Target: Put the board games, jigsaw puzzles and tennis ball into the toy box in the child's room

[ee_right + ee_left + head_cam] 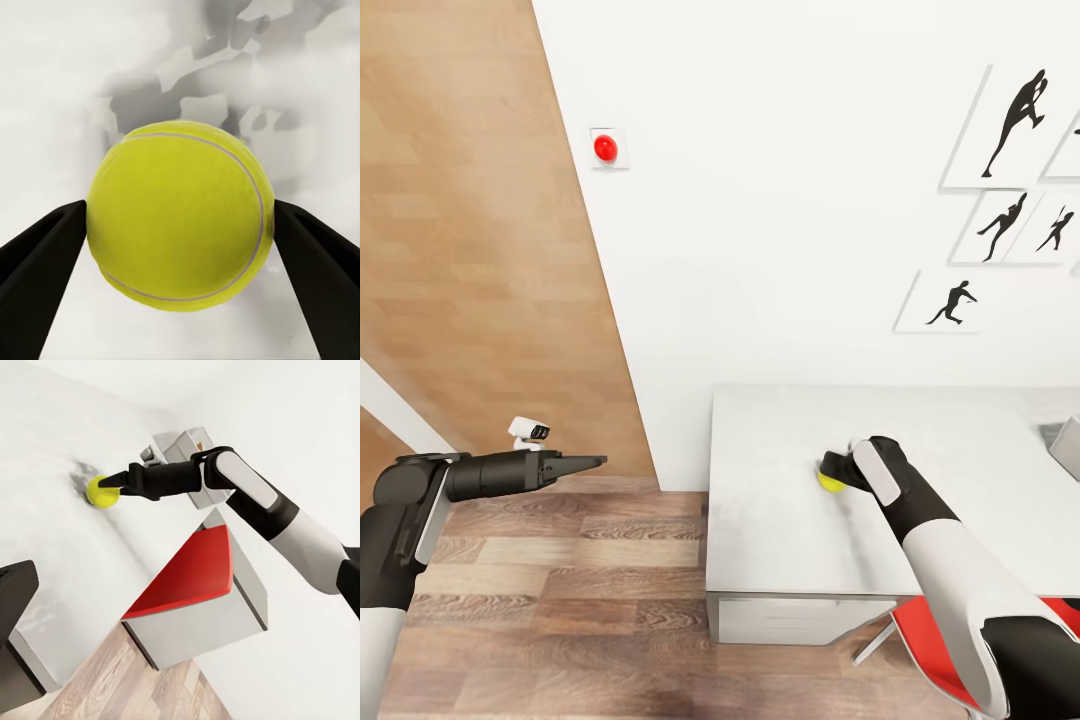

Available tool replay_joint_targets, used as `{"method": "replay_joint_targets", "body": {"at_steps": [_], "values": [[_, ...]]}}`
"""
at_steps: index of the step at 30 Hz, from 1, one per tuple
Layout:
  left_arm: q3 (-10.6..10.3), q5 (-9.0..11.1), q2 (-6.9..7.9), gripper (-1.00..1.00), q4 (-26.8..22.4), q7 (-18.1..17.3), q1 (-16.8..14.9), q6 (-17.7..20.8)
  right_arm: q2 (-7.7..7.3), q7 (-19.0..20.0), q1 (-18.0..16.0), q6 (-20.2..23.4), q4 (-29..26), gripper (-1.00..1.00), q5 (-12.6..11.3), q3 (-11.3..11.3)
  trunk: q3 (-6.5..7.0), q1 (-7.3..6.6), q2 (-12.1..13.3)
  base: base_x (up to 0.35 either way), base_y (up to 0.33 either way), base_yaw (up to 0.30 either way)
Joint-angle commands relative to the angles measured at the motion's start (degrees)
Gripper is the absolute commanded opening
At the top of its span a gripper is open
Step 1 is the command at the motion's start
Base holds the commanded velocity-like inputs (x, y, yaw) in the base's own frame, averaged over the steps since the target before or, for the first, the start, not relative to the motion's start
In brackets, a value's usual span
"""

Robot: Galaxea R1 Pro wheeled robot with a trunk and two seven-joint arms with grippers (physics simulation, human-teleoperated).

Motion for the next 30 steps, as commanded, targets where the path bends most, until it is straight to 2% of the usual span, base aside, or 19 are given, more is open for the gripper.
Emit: {"method": "replay_joint_targets", "body": {"at_steps": [1,6,10,14,18,20,22,23,26,28,30], "values": [[0.0,0.0,0.02,1.0,0.0,-0.2,0.0,0.6,-0.09,-0.5,0.0,0.0,-0.1,-1.0,-0.9,0.3,-0.11,0.03,-0.1,0.0,0.0,0.0],[0.0,-0.1,0.02,1.0,0.0,-0.2,0.0,0.6,-0.14,-0.2,0.3,0.1,-0.9,-1.0,-1.0,0.1,-0.07,0.03,-0.1,0.0,0.0,0.0],[0.0,-0.1,0.02,1.0,0.0,-0.2,0.0,0.6,-0.16,0.4,1.0,0.4,-4.7,-1.0,-1.1,-0.1,0.06,0.03,-0.1,0.0,0.0,0.0],[0.0,-0.1,0.02,1.0,0.0,-0.2,0.0,0.6,-0.24,0.8,1.9,2.1,-13.8,-1.0,-1.6,-0.3,0.37,0.03,-0.1,0.0,0.0,0.0],[0.0,-0.1,0.02,1.0,0.0,-0.2,0.0,0.6,-0.64,1.1,7.1,6.6,-26.2,-1.0,-2.9,-1.0,0.74,0.03,-0.1,0.0,0.0,0.0],[0.0,-0.1,0.02,1.0,0.0,-0.2,0.0,0.6,-0.77,1.1,10.5,7.9,-33.7,-1.0,-5.6,-2.2,0.93,0.03,-0.1,0.0,0.0,0.0],[0.0,0.0,0.02,1.0,0.0,-0.2,0.0,0.6,-0.85,1.1,14.6,9.2,-40.3,-1.0,-9.7,-3.1,1.12,0.03,-0.1,0.0,0.0,0.0],[0.0,0.0,0.03,1.0,0.0,-0.2,0.0,0.6,-0.89,1.1,15.6,9.5,-41.6,-1.0,-10.8,-3.3,1.22,0.03,-0.1,0.0,0.0,0.0],[0.0,0.0,0.04,1.0,0.0,-0.2,0.0,0.6,-1.0,1.4,21.3,10.4,-47.2,-1.0,-17.5,-5.1,1.5,0.03,-0.1,0.0,0.0,0.0],[0.0,0.0,0.03,1.0,0.0,-0.2,0.0,0.6,-1.02,3.8,24.4,10.5,-48.7,-1.0,-20.5,-6.2,1.69,0.03,-0.1,0.0,0.0,0.0],[0.0,0.0,0.02,1.0,0.0,-0.2,0.0,0.6,-1.03,9.7,26.7,10.5,-49.4,-1.0,-21.9,-7.4,1.88,0.03,-0.1,0.0,0.0,0.0]]}}
